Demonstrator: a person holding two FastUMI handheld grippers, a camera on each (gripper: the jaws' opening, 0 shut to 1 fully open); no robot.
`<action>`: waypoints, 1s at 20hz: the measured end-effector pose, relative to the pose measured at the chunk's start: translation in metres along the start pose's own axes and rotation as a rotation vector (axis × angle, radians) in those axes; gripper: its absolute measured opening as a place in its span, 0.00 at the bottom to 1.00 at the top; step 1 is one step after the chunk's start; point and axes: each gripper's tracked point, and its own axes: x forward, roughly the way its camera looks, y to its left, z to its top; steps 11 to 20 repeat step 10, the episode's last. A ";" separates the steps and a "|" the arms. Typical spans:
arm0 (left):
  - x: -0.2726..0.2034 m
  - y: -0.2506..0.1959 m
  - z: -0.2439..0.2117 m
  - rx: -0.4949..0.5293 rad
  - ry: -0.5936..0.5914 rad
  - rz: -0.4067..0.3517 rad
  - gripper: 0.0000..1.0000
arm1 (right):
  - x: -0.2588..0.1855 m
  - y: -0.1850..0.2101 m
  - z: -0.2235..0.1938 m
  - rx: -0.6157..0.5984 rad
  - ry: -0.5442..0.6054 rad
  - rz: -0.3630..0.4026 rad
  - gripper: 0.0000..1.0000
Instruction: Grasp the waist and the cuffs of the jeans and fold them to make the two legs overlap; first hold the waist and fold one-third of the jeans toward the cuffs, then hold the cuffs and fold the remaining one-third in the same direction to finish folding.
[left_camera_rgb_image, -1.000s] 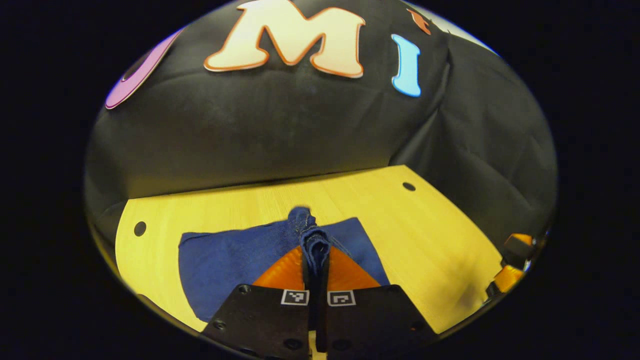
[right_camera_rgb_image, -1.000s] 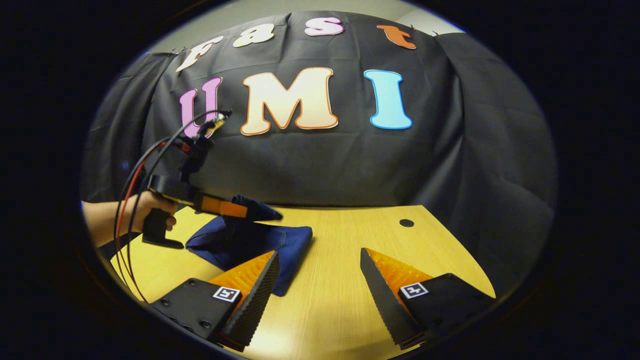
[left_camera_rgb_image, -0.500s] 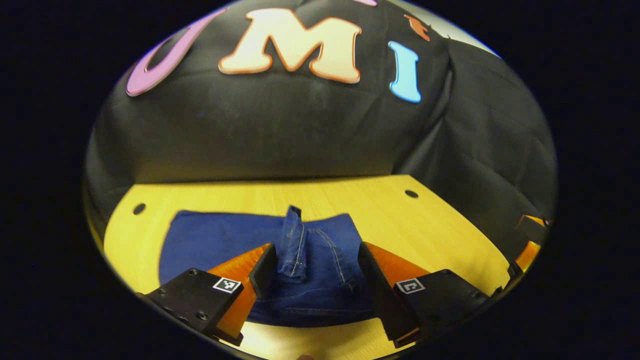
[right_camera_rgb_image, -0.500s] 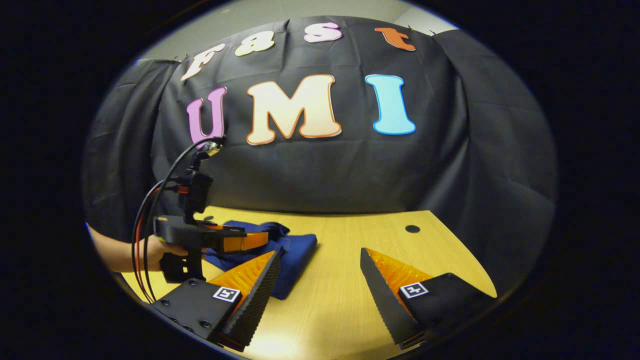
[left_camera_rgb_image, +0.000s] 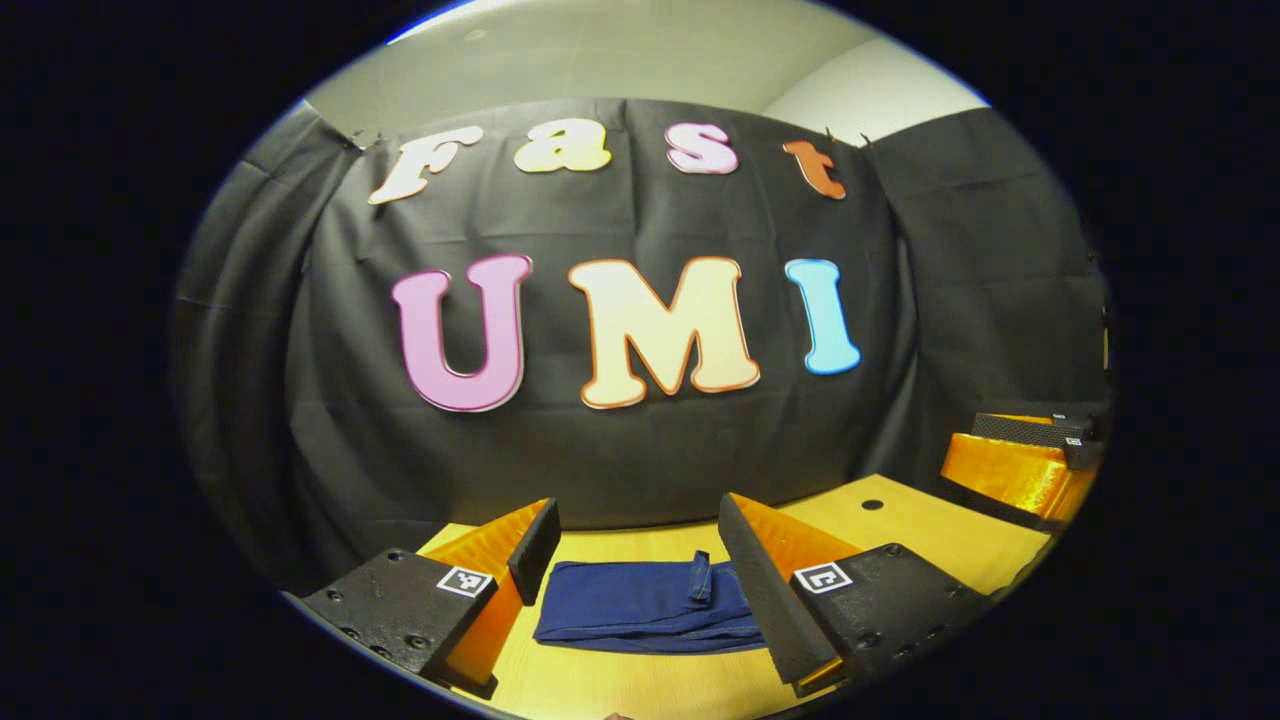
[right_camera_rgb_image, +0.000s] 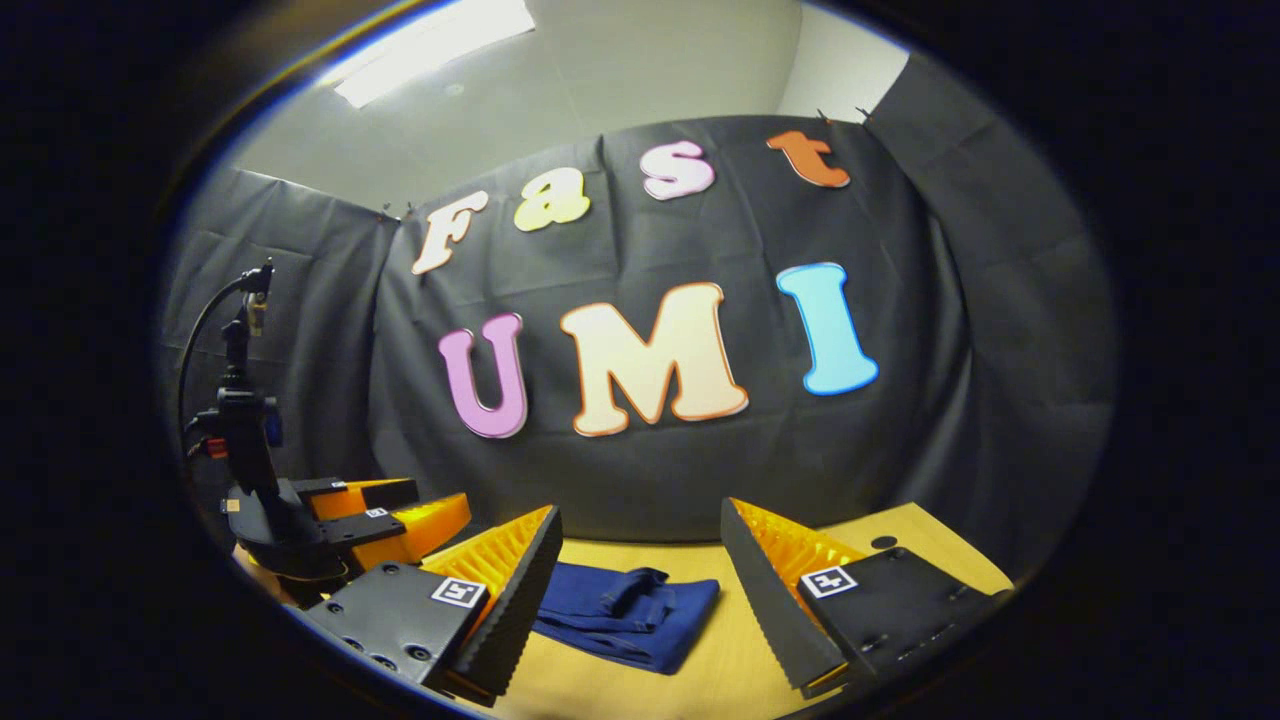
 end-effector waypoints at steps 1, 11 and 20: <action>-0.012 0.003 0.005 -0.012 -0.008 -0.005 0.96 | -0.007 0.009 0.009 -0.011 -0.027 0.003 0.98; -0.083 0.043 0.028 0.002 -0.050 0.016 0.96 | -0.049 0.061 0.045 -0.023 -0.108 0.005 0.96; -0.083 0.043 0.028 0.002 -0.050 0.016 0.96 | -0.049 0.061 0.045 -0.023 -0.108 0.005 0.96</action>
